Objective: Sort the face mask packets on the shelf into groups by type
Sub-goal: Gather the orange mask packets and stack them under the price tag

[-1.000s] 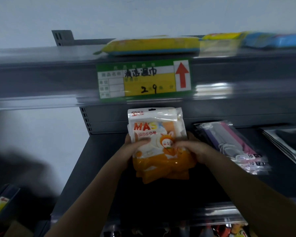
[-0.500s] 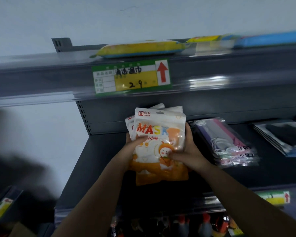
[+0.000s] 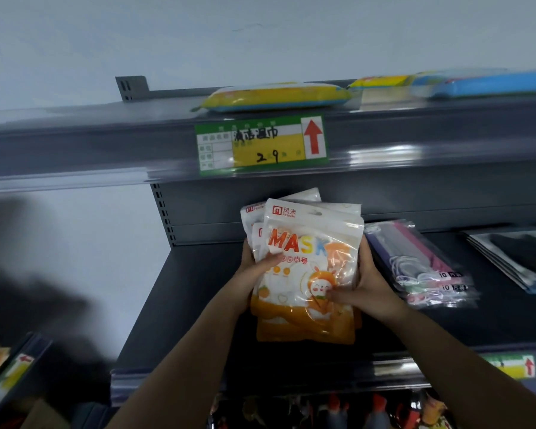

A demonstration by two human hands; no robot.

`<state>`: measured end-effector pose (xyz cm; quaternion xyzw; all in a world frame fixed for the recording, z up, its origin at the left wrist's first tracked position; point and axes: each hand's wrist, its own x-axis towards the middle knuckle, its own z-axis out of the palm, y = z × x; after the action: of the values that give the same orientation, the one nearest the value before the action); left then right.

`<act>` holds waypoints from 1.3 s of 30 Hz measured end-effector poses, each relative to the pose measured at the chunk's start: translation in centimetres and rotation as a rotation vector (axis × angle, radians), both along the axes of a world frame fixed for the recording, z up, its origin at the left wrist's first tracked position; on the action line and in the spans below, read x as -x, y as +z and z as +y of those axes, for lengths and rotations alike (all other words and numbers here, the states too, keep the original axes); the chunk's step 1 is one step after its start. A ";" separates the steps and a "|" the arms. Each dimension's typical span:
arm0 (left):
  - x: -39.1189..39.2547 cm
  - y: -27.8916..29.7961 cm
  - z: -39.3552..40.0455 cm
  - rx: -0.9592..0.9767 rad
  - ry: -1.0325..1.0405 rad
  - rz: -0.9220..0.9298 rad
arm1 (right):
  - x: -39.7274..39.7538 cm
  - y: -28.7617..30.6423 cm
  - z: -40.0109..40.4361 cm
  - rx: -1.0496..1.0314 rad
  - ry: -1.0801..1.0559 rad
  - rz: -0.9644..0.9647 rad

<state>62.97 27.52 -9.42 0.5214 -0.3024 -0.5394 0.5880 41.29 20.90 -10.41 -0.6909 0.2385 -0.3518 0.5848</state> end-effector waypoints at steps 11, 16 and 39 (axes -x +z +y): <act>-0.3 1.2 1.5 0.449 0.127 -0.470 | -1.8 1.5 -0.9 0.036 -0.185 0.119; -1.6 1.6 2.3 0.516 0.107 -0.498 | -2.9 1.6 -2.1 0.073 -0.184 0.141; -2.3 1.9 3.6 0.321 -0.155 -0.408 | -2.8 1.8 -1.6 -0.095 0.085 -0.017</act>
<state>65.24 31.17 -7.48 0.4948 -0.5354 -0.4115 0.5470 44.10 19.25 -8.63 -0.6688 0.2203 -0.3210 0.6334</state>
